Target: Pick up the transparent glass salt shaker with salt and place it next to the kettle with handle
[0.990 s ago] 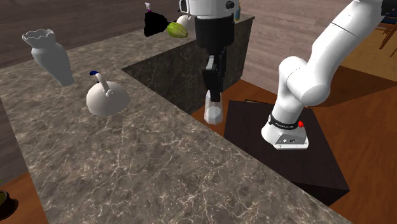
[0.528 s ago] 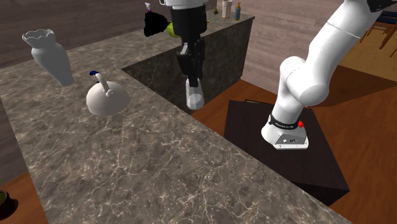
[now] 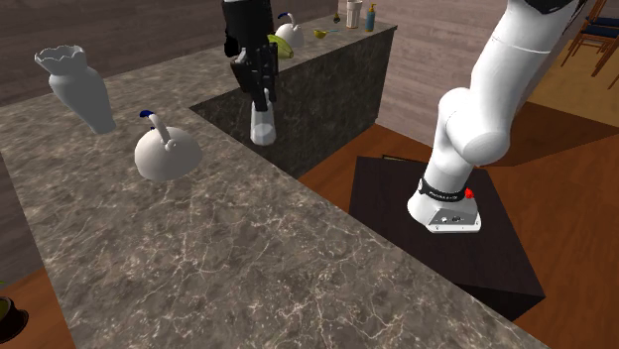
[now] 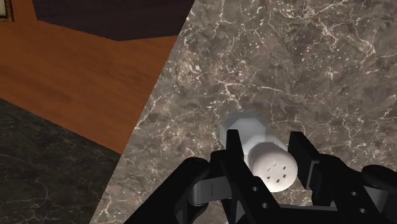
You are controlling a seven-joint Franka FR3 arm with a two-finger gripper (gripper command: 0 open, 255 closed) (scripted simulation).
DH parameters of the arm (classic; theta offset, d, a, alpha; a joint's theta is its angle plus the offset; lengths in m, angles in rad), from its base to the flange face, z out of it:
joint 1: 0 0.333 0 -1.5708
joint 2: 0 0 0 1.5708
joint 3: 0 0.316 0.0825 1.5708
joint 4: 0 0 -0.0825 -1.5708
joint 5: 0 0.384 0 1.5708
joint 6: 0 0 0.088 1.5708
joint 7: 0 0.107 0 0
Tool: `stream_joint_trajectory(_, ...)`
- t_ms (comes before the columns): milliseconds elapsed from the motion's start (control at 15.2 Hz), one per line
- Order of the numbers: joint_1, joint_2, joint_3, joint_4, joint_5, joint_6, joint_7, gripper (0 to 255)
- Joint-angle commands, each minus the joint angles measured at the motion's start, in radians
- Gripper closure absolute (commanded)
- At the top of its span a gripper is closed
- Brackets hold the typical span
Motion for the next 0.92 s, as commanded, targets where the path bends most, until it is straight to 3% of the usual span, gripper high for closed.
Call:
stream_joint_trajectory(0, -0.014, 0.053, -0.014, 0.063, -0.016, -0.014, -0.025, 255)
stream_joint_trajectory(528, -0.068, 0.3, -0.068, 0.371, -0.069, -0.09, -0.128, 255)
stream_joint_trajectory(858, -0.094, 0.513, -0.093, 0.677, -0.098, -0.192, -0.182, 255)
